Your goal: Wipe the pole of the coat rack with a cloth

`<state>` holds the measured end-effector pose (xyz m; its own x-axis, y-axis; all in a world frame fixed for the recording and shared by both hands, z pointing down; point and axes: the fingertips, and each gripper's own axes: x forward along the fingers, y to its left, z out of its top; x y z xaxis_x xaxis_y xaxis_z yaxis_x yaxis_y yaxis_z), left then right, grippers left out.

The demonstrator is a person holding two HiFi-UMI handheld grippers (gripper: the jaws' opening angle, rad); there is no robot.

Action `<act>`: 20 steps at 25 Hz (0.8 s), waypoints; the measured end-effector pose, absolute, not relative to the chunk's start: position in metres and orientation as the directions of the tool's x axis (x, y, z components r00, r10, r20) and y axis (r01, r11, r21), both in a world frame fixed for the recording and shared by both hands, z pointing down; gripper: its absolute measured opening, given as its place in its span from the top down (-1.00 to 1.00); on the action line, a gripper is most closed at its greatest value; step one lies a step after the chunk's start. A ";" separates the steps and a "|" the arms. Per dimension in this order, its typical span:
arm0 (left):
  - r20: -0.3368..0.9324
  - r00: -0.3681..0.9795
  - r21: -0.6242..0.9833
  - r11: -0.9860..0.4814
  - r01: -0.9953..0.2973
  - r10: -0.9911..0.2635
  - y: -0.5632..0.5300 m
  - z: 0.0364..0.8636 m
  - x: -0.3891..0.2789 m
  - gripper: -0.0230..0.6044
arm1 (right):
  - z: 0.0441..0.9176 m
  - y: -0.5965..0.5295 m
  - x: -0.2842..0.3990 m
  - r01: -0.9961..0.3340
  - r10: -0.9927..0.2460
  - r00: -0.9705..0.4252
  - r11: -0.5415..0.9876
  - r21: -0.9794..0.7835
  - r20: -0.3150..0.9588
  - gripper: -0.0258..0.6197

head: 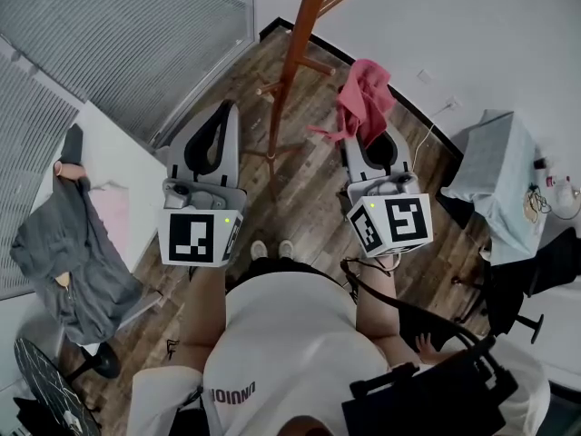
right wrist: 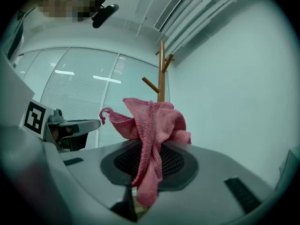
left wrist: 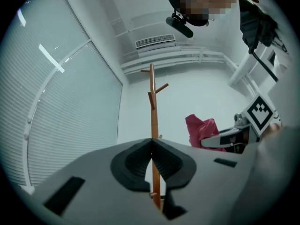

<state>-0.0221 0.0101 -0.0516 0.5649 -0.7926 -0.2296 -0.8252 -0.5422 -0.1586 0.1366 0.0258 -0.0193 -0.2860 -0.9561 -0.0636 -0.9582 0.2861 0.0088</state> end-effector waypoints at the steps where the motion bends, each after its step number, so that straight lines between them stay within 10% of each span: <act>1: -0.228 0.565 -0.157 -0.542 -0.825 -0.793 0.010 -0.051 -0.023 0.88 | -0.019 0.025 0.135 -0.957 -0.955 -0.289 0.289 0.008 -0.063 0.62; 20: -0.111 0.582 -0.084 -0.576 -0.813 -0.806 -0.003 -0.002 -0.024 0.88 | 0.030 0.010 0.106 -0.937 -0.937 -0.346 0.347 0.043 0.043 0.62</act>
